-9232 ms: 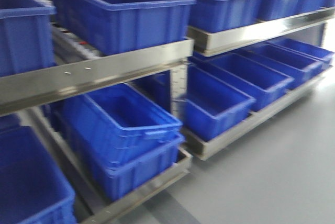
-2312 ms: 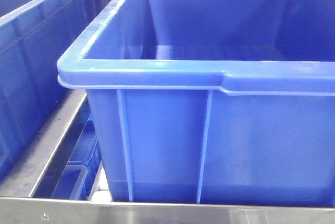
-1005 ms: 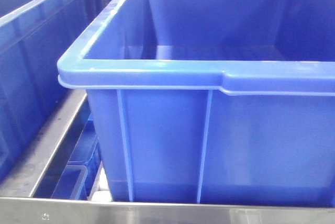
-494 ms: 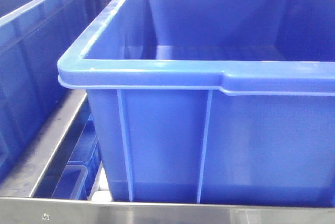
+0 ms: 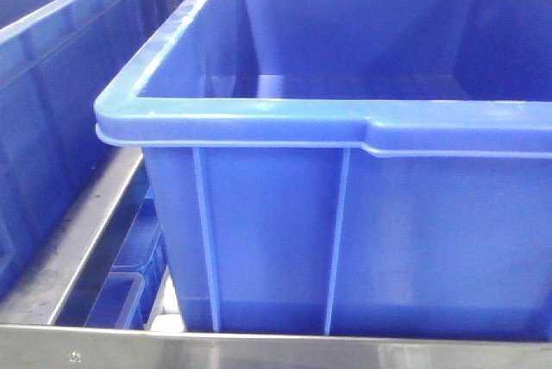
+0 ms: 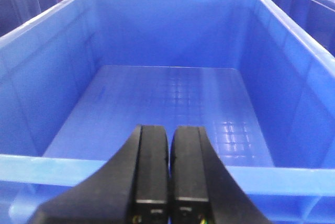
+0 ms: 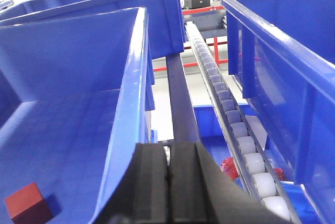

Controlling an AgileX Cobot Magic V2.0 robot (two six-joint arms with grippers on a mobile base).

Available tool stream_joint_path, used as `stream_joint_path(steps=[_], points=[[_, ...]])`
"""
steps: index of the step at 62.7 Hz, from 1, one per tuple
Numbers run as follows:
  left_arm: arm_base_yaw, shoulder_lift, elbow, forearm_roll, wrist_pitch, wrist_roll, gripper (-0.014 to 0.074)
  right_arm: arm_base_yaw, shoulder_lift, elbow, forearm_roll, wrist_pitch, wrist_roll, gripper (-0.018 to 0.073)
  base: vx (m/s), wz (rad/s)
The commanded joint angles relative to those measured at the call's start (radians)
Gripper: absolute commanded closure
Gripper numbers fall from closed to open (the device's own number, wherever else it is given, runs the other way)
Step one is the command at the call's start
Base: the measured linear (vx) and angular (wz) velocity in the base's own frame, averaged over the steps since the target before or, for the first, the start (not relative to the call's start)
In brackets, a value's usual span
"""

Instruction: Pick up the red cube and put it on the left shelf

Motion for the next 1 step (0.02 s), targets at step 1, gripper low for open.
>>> stream_joint_path(steps=[1], points=[[-0.001,-0.013,0.024,-0.007,-0.068,-0.006,0.0506,-0.006,-0.019,-0.024,-0.014,-0.093,-0.003,0.0503,0.00,0.00]])
